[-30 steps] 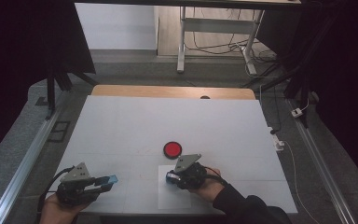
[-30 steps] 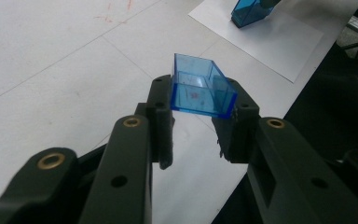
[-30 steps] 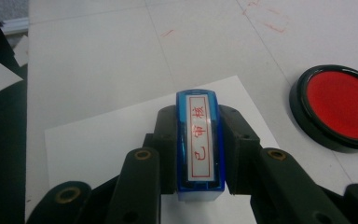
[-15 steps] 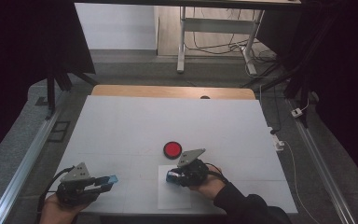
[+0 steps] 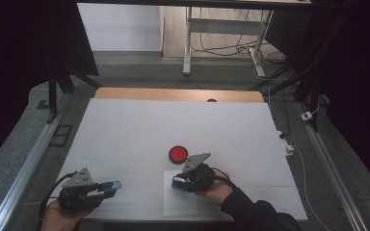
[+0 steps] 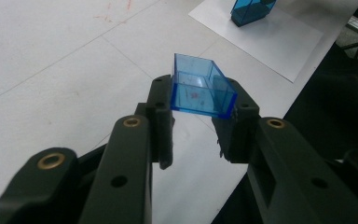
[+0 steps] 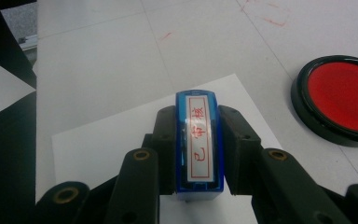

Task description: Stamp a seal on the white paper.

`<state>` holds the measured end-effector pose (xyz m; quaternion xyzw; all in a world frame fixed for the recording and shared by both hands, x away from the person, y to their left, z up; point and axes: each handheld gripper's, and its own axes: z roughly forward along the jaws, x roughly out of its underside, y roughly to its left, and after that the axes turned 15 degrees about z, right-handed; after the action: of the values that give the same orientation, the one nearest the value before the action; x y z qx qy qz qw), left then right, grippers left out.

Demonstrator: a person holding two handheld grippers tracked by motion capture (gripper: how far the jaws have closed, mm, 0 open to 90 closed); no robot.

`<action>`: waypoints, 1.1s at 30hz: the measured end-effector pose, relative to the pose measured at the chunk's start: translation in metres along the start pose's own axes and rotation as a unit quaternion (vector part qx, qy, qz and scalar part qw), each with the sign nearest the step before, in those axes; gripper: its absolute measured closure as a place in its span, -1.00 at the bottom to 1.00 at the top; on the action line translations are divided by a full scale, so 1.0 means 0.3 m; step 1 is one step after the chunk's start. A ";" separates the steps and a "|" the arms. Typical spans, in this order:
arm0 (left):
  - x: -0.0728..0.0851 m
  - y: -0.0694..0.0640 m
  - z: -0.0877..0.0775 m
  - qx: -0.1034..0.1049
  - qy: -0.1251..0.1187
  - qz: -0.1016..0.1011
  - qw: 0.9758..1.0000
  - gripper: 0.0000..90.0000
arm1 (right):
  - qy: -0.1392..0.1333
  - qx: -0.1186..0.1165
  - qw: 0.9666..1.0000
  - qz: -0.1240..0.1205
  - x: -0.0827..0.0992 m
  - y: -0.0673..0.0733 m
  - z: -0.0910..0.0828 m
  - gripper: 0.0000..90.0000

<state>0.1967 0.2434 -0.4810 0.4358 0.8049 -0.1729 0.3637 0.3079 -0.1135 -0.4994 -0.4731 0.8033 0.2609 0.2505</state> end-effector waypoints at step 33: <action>0.000 0.001 0.000 0.003 -0.001 0.001 1.000 0.52 | -0.058 -0.009 0.998 0.026 -0.055 -0.009 -0.108 0.54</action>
<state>0.1969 0.2437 -0.4810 0.4372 0.8039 -0.1751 0.3634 0.3125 -0.1255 -0.4653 -0.4388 0.7970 0.3014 0.2854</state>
